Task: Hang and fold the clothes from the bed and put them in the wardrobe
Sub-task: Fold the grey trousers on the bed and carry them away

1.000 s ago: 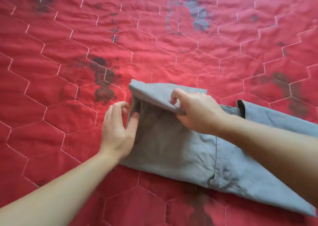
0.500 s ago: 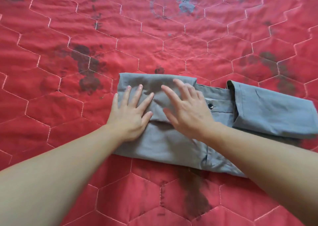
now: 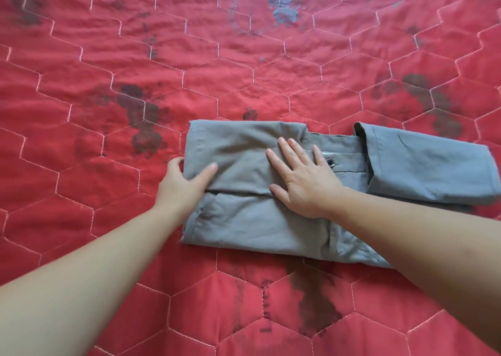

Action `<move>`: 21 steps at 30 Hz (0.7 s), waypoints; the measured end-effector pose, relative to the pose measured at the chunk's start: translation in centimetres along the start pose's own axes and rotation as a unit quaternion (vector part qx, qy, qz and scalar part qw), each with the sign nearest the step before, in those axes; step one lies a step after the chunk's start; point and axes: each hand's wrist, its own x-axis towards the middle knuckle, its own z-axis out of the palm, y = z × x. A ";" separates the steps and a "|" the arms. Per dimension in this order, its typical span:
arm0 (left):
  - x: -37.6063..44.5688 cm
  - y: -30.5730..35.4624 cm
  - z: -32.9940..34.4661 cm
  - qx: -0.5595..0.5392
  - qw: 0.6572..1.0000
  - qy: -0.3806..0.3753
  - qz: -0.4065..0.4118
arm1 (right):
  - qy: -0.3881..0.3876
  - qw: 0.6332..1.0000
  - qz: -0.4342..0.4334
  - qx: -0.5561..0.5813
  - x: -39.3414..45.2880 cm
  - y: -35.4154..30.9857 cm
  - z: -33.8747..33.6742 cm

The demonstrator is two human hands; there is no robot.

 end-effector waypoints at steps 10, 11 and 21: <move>0.4 5.8 -2.9 -0.094 0.957 -0.268 -0.066 | 0.013 0.979 0.069 0.191 -0.7 -1.6 -1.5; -0.1 7.3 -3.4 -0.095 0.953 -0.283 -0.053 | 0.034 0.958 0.084 0.272 -0.9 -1.6 -2.2; -8.9 20.9 5.8 -0.096 0.958 -0.260 0.072 | 0.026 0.564 0.195 0.802 -7.3 5.5 -9.1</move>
